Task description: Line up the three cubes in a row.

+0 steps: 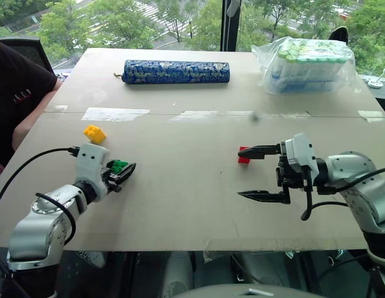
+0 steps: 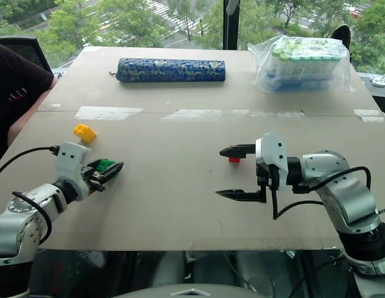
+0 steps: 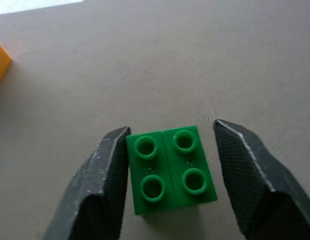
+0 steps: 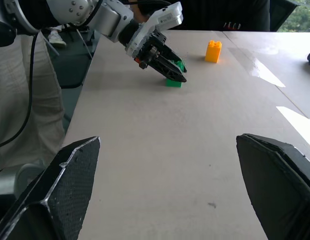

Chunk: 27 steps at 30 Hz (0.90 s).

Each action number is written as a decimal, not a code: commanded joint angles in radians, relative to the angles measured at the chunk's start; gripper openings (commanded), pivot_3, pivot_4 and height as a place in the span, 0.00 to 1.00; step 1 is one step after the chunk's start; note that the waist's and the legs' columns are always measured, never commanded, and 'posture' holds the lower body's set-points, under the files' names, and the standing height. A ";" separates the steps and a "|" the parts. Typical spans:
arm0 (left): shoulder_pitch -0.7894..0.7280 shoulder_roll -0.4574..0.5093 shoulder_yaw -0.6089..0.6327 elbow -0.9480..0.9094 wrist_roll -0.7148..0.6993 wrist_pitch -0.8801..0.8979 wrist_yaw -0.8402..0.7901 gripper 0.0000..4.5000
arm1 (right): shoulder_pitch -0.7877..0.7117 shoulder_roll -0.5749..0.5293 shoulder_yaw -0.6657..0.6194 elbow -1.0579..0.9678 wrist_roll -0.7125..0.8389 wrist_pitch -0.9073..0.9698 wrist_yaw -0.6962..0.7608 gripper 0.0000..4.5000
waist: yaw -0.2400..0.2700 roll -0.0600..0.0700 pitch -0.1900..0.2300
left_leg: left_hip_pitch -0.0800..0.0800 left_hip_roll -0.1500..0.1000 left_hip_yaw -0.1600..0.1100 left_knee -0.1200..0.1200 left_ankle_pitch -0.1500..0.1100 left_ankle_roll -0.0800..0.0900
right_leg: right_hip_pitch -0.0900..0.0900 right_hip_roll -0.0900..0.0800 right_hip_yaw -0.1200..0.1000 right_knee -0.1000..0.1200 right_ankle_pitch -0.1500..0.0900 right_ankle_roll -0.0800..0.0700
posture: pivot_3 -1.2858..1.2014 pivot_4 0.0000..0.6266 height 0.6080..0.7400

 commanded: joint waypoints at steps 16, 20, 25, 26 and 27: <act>-0.725 -0.057 -0.504 0.660 0.171 -0.530 -0.911 0.29 | 0.271 -0.045 -0.266 -0.230 0.147 0.046 -0.253 1.00 | 0.026 -0.001 0.001 | 0.001 -0.002 -0.002 0.004 0.000 0.000 | 0.003 0.001 -0.001 0.001 0.000 0.000 | 0.52 0.24 1.00; -0.932 -0.191 -0.592 1.020 0.298 -0.777 -1.012 0.29 | 0.375 -0.090 -0.318 -0.257 0.126 0.060 -0.283 1.00 | 0.032 -0.002 0.001 | -0.002 -0.002 -0.004 0.004 0.000 0.000 | 0.002 0.002 -0.002 -0.001 0.000 0.000 | 0.52 0.24 1.00; -1.061 -0.299 -0.603 1.266 0.381 -0.937 -1.032 0.29 | 0.471 -0.099 -0.361 -0.243 0.101 0.051 -0.314 1.00 | 0.020 -0.002 0.002 | -0.003 -0.004 -0.010 0.003 0.000 0.001 | 0.002 0.002 -0.001 -0.003 0.000 0.001 | 0.52 0.24 1.00; -1.074 -0.310 -0.599 1.294 0.392 -0.954 -1.033 0.29 | 0.486 -0.099 -0.369 -0.240 0.101 0.048 -0.314 1.00 | 0.020 -0.002 0.002 | -0.003 -0.005 -0.012 0.003 0.000 0.001 | 0.002 0.003 -0.001 -0.003 0.000 0.001 | 0.52 0.24 1.00; -1.081 -0.316 -0.594 1.312 0.398 -0.967 -1.037 0.29 | 0.495 -0.098 -0.372 -0.243 0.101 0.047 -0.317 1.00 | 0.019 -0.002 0.002 | -0.003 -0.005 -0.013 0.003 0.000 0.001 | 0.002 0.003 -0.001 -0.003 0.000 0.001 | 0.52 0.24 1.00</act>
